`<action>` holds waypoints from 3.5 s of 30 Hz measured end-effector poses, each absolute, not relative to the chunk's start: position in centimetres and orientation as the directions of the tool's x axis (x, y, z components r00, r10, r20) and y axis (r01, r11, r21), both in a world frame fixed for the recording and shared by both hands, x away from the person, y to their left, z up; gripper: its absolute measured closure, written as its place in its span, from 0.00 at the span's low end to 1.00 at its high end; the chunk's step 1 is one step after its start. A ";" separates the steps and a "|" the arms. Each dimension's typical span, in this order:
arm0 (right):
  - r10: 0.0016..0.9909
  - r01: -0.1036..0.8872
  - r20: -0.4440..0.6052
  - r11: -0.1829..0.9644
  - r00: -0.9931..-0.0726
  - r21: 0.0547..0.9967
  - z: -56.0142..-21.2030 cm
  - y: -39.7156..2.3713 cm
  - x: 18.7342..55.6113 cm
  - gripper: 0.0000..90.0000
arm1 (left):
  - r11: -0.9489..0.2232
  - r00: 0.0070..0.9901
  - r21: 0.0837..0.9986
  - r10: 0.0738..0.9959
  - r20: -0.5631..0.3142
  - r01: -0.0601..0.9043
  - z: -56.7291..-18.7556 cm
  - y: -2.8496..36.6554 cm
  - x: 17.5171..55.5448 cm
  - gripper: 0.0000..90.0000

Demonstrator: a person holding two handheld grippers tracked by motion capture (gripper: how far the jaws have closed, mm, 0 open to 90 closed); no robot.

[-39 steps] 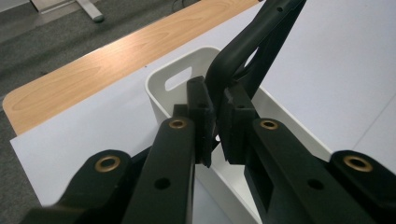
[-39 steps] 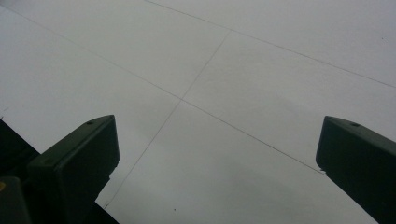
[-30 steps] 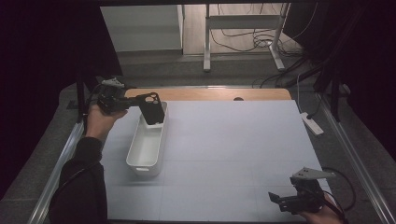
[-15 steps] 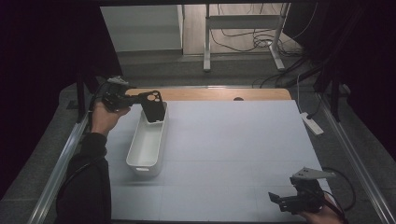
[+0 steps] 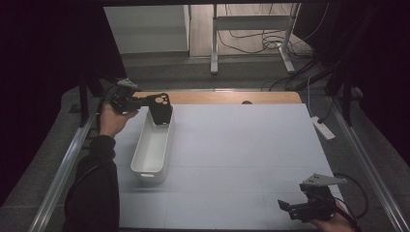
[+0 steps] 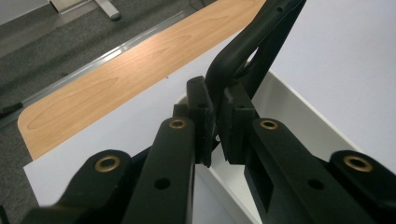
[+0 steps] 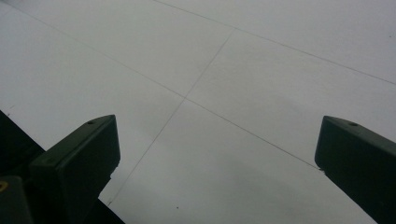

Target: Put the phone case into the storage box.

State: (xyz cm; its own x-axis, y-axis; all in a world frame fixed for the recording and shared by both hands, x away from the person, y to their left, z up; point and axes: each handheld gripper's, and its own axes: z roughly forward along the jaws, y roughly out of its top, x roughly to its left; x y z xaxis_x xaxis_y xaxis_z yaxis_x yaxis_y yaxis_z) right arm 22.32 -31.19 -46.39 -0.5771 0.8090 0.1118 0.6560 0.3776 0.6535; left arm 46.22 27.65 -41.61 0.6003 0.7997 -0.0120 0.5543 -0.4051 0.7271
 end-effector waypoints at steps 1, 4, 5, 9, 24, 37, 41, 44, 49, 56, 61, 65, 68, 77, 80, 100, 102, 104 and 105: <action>0.807 0.656 0.113 0.380 -0.580 0.652 -46.4 -31.2 22.3 0.00 | -0.413 0.603 0.727 0.798 -0.003 0.549 -41.7 27.6 46.3 0.93; 0.805 0.658 0.117 0.380 -0.581 0.650 -46.4 -31.2 22.4 0.00 | -0.424 0.608 0.729 0.794 0.014 0.537 -41.7 27.5 46.5 0.93; 0.805 0.658 0.118 0.380 -0.581 0.649 -46.4 -31.2 22.4 0.00 | -0.427 0.609 0.729 0.793 0.017 0.535 -41.8 27.5 46.6 0.93; 0.802 0.659 0.121 0.384 -0.585 0.647 -46.5 -31.2 22.4 0.01 | -0.443 0.613 0.728 0.789 0.040 0.523 -41.8 27.4 46.8 0.93; 0.794 0.663 0.130 0.393 -0.594 0.637 -46.5 -31.2 22.5 0.01 | -0.369 0.555 0.772 0.832 0.027 0.517 -42.9 27.6 47.9 0.89; 0.796 0.661 0.130 0.386 -0.592 0.644 -46.5 -31.2 22.4 0.01 | -0.269 0.509 0.782 0.858 -0.071 0.562 -43.1 28.1 47.8 0.65; 0.790 0.655 0.130 0.390 -0.599 0.647 -46.5 -31.2 22.4 0.00 | -0.222 0.498 0.783 0.858 -0.126 0.581 -43.1 28.4 47.4 0.60; 0.789 0.654 0.127 0.394 -0.601 0.646 -46.5 -31.2 22.4 0.00 | -0.208 0.496 0.780 0.856 -0.147 0.590 -43.1 28.6 47.1 0.56; 0.792 0.651 0.126 0.388 -0.598 0.652 -46.4 -31.2 22.3 0.00 | -0.189 0.497 0.775 0.849 -0.179 0.602 -43.1 28.9 46.6 0.51; 0.793 0.651 0.121 0.391 -0.597 0.651 -46.4 -31.2 22.2 0.00 | -0.182 0.499 0.771 0.844 -0.195 0.610 -43.2 28.9 45.7 0.43; 0.792 0.652 0.121 0.393 -0.599 0.649 -46.4 -31.1 22.2 0.00 | -0.180 0.499 0.771 0.843 -0.199 0.611 -43.4 29.0 45.1 0.36; 0.791 0.651 0.119 0.396 -0.600 0.648 -46.4 -31.1 22.2 0.00 | -0.175 0.509 0.766 0.832 -0.221 0.618 -43.5 29.2 44.4 0.31; 0.790 0.649 0.118 0.398 -0.602 0.648 -46.4 -31.1 22.2 0.00 | -0.176 0.512 0.767 0.830 -0.221 0.617 -43.4 29.2 44.0 0.27; 0.790 0.646 0.111 0.401 -0.603 0.649 -46.4 -31.1 22.2 0.00 | -0.189 0.527 0.768 0.822 -0.217 0.611 -43.3 29.0 43.1 0.18; 0.788 0.643 0.110 0.404 -0.606 0.650 -46.4 -31.1 22.2 0.00 | -0.190 0.529 0.767 0.819 -0.220 0.613 -43.4 28.9 42.9 0.15; 0.790 0.645 0.114 0.399 -0.603 0.652 -46.4 -31.1 22.1 0.00 | -0.197 0.560 0.783 0.798 -0.222 0.590 -43.4 28.0 41.4 0.03; 0.790 0.646 0.114 0.399 -0.602 0.651 -46.4 -31.1 22.1 0.00 | -0.199 0.567 0.782 0.792 -0.227 0.591 -43.5 28.0 41.2 0.02; 0.790 0.646 0.114 0.399 -0.602 0.650 -46.4 -31.1 22.2 0.00 | -0.205 0.575 0.781 0.786 -0.229 0.590 -43.6 27.9 41.1 0.00; 0.790 0.646 0.114 0.399 -0.603 0.650 -46.4 -31.1 22.2 0.00 | -0.206 0.577 0.780 0.784 -0.229 0.590 -43.6 27.8 41.0 0.00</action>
